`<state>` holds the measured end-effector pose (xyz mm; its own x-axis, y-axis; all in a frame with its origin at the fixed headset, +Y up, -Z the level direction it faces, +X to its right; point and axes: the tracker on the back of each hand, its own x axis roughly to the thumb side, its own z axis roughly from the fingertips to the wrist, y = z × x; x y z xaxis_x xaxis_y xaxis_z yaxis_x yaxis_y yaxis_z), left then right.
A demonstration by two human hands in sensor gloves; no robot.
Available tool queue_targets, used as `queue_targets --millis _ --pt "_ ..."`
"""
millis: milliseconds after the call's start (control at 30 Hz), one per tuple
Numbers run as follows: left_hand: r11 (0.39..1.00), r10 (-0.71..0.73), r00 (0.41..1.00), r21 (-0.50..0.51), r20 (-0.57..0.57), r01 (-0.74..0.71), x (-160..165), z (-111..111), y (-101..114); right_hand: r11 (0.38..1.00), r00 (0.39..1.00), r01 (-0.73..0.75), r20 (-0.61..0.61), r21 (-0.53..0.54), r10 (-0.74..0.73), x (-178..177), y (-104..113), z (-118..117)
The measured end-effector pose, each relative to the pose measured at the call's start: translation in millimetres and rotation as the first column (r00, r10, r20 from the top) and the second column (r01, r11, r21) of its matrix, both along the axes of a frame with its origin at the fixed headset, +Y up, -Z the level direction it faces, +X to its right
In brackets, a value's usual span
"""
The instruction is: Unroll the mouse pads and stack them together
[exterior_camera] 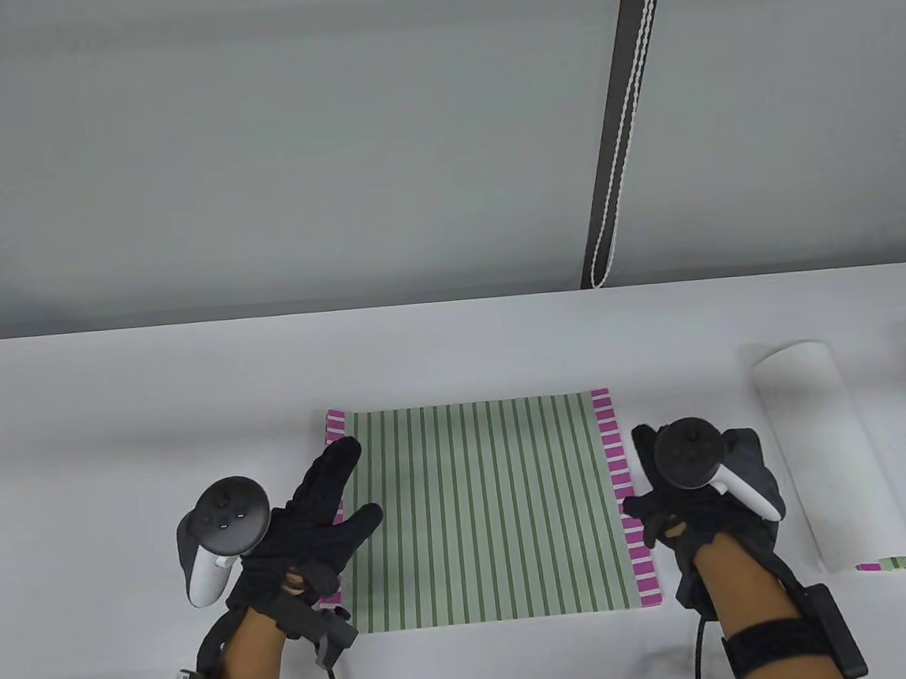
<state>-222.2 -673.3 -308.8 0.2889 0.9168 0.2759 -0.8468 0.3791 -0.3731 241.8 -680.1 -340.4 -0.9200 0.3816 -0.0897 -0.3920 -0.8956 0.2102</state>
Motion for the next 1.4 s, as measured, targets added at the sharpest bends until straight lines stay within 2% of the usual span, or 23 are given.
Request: queue_targets --millis 67,233,433,600,700,767,800,900,1000,1100,1267,1400 --pt "1.000 0.008 0.994 -0.002 0.105 -0.007 1 6 -3 0.999 0.996 0.007 0.086 0.043 -0.010 19 7 1" --pt "0.999 -0.047 0.978 -0.003 0.205 0.049 8 9 -8 0.996 0.958 -0.061 0.283 0.061 0.041 75 4 8" --pt "0.997 -0.066 0.973 -0.016 0.221 0.072 10 8 -12 0.996 0.905 -0.091 0.417 -0.014 0.088 126 -23 16" --pt "0.997 -0.058 0.978 -0.035 0.198 0.066 6 6 -17 0.991 0.888 -0.108 0.441 -0.078 0.132 150 -47 20" --pt "0.997 -0.051 0.980 -0.052 0.194 0.062 5 5 -20 0.975 0.861 -0.153 0.463 -0.158 0.210 158 -61 22" --pt "0.997 -0.051 0.982 -0.052 0.184 0.061 6 4 -21 0.961 0.848 -0.140 0.473 -0.237 0.240 160 -71 23" --pt "0.996 -0.056 0.981 -0.054 0.184 0.067 6 4 -22 0.960 0.851 -0.139 0.466 -0.245 0.242 160 -74 23" --pt "0.994 -0.079 0.981 -0.062 0.179 0.091 7 2 -25 0.934 0.827 -0.256 0.445 -0.247 0.345 156 -77 20" --pt "0.993 -0.084 0.982 -0.071 0.170 0.098 7 2 -28 0.921 0.812 -0.300 0.440 -0.248 0.383 152 -77 16" --pt "0.992 -0.091 0.981 -0.075 0.169 0.105 8 1 -29 0.879 0.783 -0.409 0.401 -0.246 0.476 145 -73 11" --pt "0.992 -0.081 0.984 -0.078 0.158 0.095 7 2 -28 0.872 0.769 -0.439 0.412 -0.216 0.490 134 -64 5" --pt "0.992 -0.079 0.985 -0.081 0.154 0.092 8 2 -28 0.925 0.806 -0.355 0.457 -0.136 0.377 127 -51 3"
